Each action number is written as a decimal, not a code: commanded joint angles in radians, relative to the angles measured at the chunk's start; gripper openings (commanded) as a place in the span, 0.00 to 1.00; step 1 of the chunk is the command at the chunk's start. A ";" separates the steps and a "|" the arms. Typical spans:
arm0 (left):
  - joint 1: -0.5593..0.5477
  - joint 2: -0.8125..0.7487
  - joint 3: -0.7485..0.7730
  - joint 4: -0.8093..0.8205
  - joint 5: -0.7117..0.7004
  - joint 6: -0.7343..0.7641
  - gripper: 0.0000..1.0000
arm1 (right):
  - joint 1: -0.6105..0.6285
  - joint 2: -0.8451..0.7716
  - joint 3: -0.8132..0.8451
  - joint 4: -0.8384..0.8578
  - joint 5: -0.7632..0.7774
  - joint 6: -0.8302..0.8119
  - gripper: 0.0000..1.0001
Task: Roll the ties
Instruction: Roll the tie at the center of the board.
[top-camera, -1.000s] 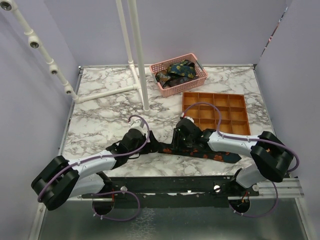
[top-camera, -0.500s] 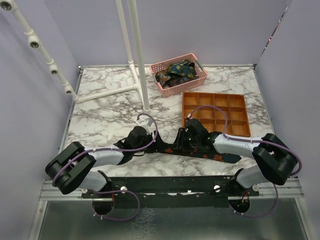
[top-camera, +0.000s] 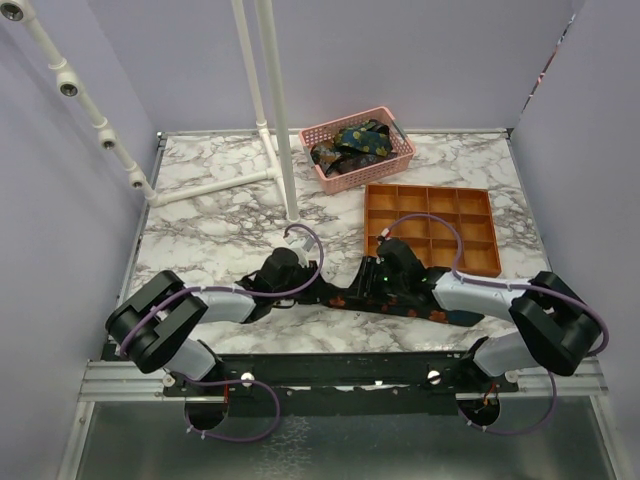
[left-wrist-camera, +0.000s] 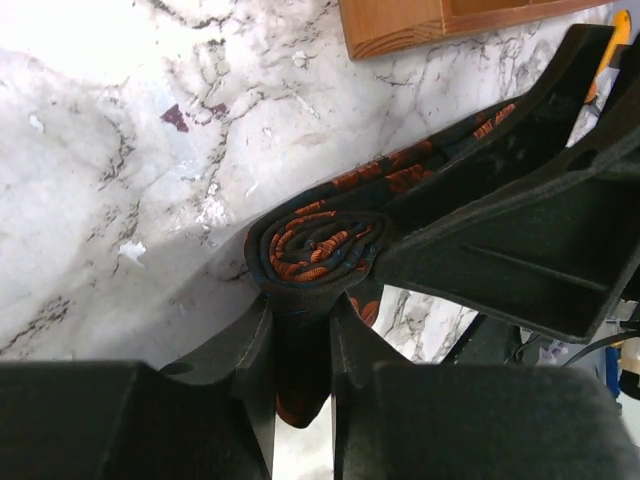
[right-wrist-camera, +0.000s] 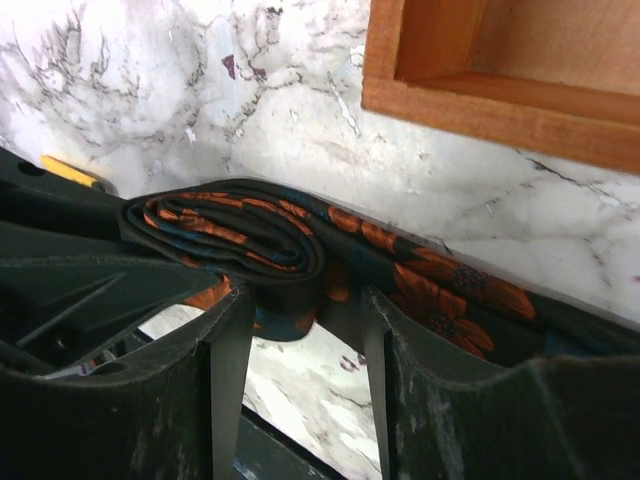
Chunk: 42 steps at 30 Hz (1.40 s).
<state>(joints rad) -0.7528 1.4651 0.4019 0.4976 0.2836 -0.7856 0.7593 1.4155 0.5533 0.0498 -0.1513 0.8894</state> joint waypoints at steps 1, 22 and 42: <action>-0.001 -0.070 0.040 -0.170 -0.028 0.047 0.00 | -0.001 -0.081 0.027 -0.143 0.051 -0.016 0.53; -0.205 -0.046 0.532 -1.498 -1.020 -0.074 0.00 | -0.002 -0.366 0.077 -0.560 0.345 -0.066 0.61; -0.351 0.457 0.863 -1.542 -1.017 -0.209 0.27 | -0.002 -0.561 -0.036 -0.632 0.297 -0.040 0.68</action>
<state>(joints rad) -1.0946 1.9068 1.2140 -1.1522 -0.8135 -1.0004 0.7589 0.8913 0.5438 -0.5278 0.1486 0.8375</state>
